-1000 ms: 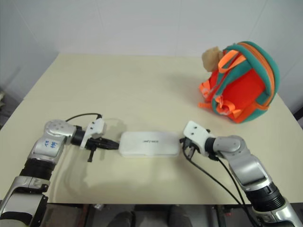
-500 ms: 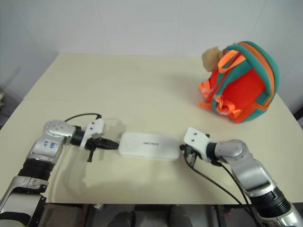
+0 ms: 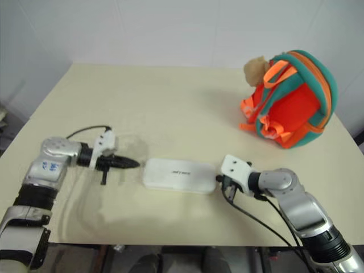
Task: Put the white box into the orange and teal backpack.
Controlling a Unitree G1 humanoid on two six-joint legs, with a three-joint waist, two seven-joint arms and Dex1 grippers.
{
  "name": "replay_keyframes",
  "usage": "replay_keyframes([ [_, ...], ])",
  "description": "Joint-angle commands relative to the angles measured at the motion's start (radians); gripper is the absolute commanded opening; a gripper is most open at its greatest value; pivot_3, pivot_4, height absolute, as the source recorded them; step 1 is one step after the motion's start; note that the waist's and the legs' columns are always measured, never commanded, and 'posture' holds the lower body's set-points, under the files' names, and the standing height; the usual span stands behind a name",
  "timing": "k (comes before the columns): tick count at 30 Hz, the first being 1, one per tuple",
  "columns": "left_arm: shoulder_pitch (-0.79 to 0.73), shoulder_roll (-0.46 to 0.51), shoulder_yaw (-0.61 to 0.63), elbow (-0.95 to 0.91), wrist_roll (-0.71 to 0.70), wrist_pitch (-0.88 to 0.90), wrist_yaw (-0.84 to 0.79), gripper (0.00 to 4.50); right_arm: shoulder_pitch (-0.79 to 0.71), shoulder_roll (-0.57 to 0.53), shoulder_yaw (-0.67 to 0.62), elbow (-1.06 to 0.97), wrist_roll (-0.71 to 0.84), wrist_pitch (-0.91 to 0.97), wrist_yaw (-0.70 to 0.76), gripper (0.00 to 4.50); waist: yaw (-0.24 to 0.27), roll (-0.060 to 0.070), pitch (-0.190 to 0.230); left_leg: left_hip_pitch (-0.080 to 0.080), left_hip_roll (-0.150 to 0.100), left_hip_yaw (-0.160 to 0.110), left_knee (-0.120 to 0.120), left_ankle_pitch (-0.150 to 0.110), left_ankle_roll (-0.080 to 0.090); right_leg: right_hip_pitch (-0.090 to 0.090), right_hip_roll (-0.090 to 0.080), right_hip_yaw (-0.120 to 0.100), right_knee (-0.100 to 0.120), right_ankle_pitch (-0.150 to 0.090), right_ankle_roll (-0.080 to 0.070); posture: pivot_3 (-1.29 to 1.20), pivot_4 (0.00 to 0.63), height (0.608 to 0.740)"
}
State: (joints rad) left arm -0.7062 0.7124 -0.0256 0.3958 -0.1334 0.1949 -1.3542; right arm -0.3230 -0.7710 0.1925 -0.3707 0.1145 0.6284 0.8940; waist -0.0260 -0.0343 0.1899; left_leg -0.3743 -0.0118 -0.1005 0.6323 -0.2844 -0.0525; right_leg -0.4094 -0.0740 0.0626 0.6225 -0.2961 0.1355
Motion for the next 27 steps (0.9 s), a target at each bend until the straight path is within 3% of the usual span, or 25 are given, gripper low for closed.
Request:
replay_keyframes([
  [1,-0.035,-0.037,0.036,-0.062,-0.115,0.050,-0.025,0.00,-0.003,-0.008,-0.015,-0.023,0.008,-0.021,0.003,0.12,0.000,0.000,0.000,0.000,0.000,0.000,0.000,0.000,0.000,0.000,0.000,0.000,0.000,0.000,0.000,0.00,0.150,0.740],
  [10,-0.010,-0.111,-0.099,-0.058,-0.086,0.041,-0.047,0.00,-0.015,-0.004,-0.016,-0.018,0.007,-0.020,-0.002,0.12,-0.001,0.000,0.000,-0.001,0.000,0.000,0.000,0.000,0.000,0.000,0.000,0.000,0.000,0.000,0.000,0.00,0.150,0.740],
  [20,-0.023,-0.119,-0.212,0.054,0.017,-0.057,-0.046,0.00,-0.007,-0.013,-0.027,-0.022,0.008,-0.014,-0.006,0.12,0.001,0.000,0.000,0.000,0.000,0.000,0.001,0.000,0.000,0.000,0.000,0.000,0.000,0.000,0.000,0.00,0.150,0.740],
  [27,-0.049,-0.162,-0.162,0.066,-0.032,-0.063,-0.010,0.00,-0.013,-0.013,-0.027,-0.018,0.009,-0.016,-0.004,0.12,0.002,0.000,0.000,0.002,-0.001,0.000,0.002,0.000,0.000,0.004,0.000,0.000,0.001,0.000,0.000,0.00,0.150,0.740],
])
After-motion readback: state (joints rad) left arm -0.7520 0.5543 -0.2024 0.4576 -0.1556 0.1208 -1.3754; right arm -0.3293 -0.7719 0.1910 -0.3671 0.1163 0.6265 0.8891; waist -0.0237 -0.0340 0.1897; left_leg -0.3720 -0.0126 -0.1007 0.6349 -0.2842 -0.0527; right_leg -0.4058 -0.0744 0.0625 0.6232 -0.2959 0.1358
